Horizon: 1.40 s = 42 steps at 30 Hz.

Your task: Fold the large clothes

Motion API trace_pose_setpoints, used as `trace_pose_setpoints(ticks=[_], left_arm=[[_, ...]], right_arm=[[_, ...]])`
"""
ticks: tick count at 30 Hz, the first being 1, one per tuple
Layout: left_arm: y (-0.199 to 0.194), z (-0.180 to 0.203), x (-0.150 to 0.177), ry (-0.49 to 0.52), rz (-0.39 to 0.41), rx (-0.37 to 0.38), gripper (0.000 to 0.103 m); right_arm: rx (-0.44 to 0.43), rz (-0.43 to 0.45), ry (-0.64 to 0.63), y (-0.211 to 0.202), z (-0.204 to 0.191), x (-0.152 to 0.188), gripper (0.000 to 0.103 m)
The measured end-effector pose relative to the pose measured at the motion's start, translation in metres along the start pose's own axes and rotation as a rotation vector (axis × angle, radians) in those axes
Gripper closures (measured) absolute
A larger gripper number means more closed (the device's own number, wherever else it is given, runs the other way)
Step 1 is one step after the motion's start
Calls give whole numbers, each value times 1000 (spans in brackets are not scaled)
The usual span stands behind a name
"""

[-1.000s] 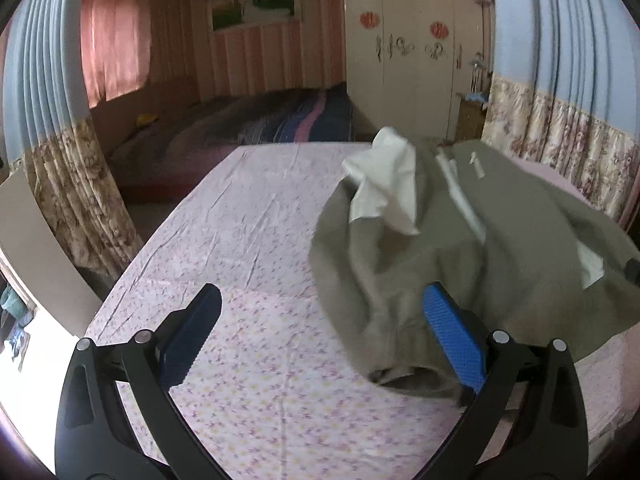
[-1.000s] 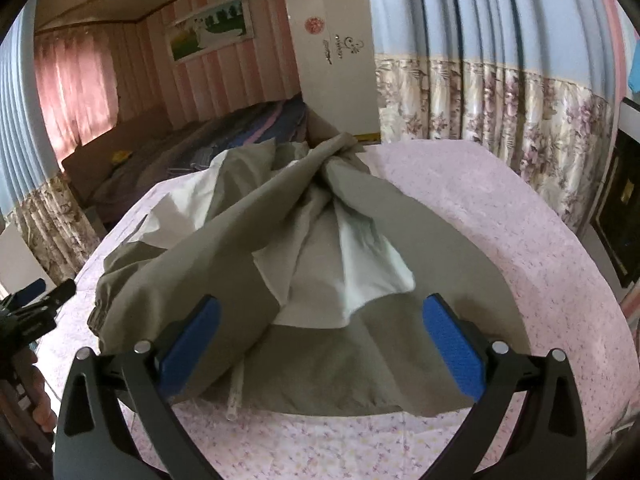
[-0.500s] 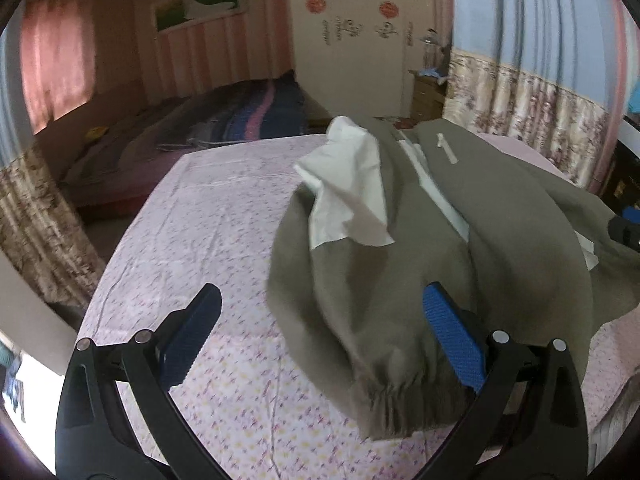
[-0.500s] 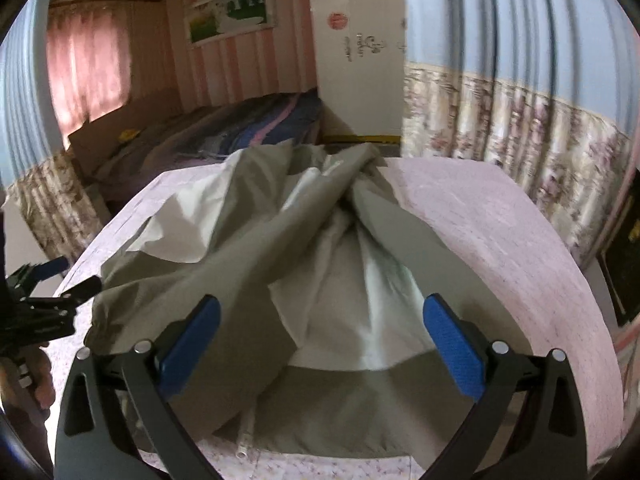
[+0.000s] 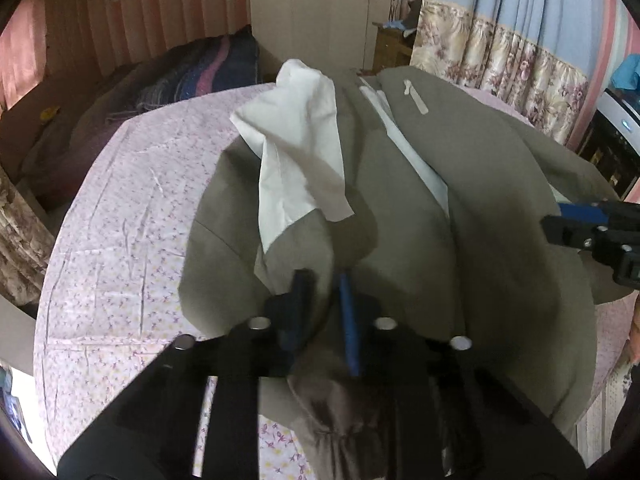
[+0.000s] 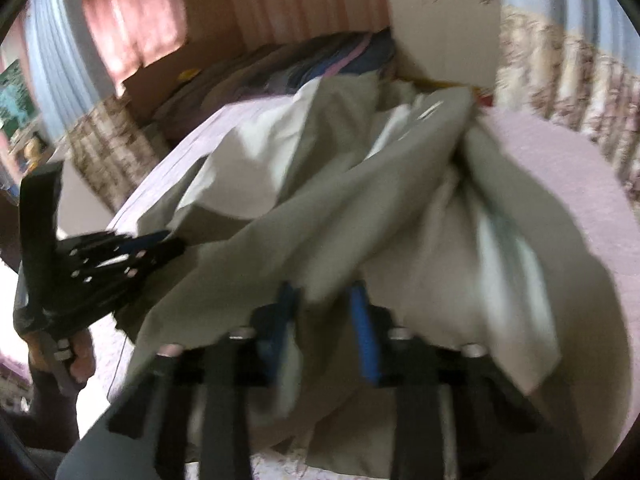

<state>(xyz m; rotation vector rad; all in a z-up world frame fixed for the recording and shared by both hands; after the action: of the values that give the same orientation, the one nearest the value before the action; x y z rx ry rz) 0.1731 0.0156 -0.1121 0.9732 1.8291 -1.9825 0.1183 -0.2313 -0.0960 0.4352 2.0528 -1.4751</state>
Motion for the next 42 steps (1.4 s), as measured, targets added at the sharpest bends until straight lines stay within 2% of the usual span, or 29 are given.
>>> trace_pose_setpoints(ticks=[2,5,7,8,10,13,17,20,23,26,27,28,29,30,31,32,33,35,38,39,40,42], left_arm=[[4,2,-3,7,-10,-1,95],[6,5,-5,24,-10,-35,98],[3,4,-6,43,-4,-80,99],[1,2,-8,49,-2,-97,99],[-5,-4,-9,51,1,-126,99],[-17,-22,-20,53,23,-210,99],[-32,-73,-46,32,62,-407,100],[-32,-124,-62,-9,50,-543,101],[-8,-184,-77,-35,-14,-705,101],[25,-236,-86,-104,-95,-763,100],[33,-249,-87,-136,-110,-769,99],[38,-257,-88,-168,-112,-759,97],[39,-260,-87,-196,-112,-746,86],[37,-260,-87,-212,-105,-741,72],[30,-256,-83,-227,-82,-732,56],[21,-250,-81,-234,-52,-722,17],[12,-246,-79,-242,-15,-720,3],[-9,-234,-67,-270,34,-686,3],[-27,-204,-46,-320,72,-514,3],[-28,-183,-41,-313,75,-439,3],[-27,-170,-38,-301,75,-397,3],[-20,-138,-34,-278,66,-299,3]], right_arm=[[13,-14,-52,6,-6,1,98],[78,15,-139,2,-11,-1,102],[185,52,-198,-7,-5,-7,103],[266,70,-236,-17,2,-11,103],[357,87,-261,-33,18,-18,103],[563,140,-307,-71,49,-35,103],[950,222,-365,-132,104,-73,103],[1162,198,-371,-155,156,-98,103],[1284,107,-304,-156,228,-119,103],[1364,5,-209,-141,306,-127,102],[1372,-25,-175,-133,335,-124,101],[1367,-44,-159,-127,351,-120,95],[1339,-71,-110,-123,364,-110,81],[1283,-59,-49,-123,367,-102,68],[1211,-10,5,-126,363,-93,35],[1157,49,46,-131,356,-87,16],[1113,107,81,-137,344,-75,16],[1022,144,123,-141,329,-53,16],[697,178,219,-131,291,-16,16],[604,166,243,-116,284,-3,16],[506,150,261,-105,269,9,16],[371,129,291,-87,247,28,16]])
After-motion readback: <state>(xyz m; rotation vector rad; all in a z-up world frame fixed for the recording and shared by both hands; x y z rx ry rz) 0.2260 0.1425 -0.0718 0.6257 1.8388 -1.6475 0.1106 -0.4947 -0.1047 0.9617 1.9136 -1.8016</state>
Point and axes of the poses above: each gripper's, at about its wrist camera, not at the fingertips, and y roughly the way its jaws point, z to its right, x to its underside, the point moved 6 cm from there along y, roughly the way its jaws point, and after that the axes turned 3 degrees about -x, right-handed, at the moved point
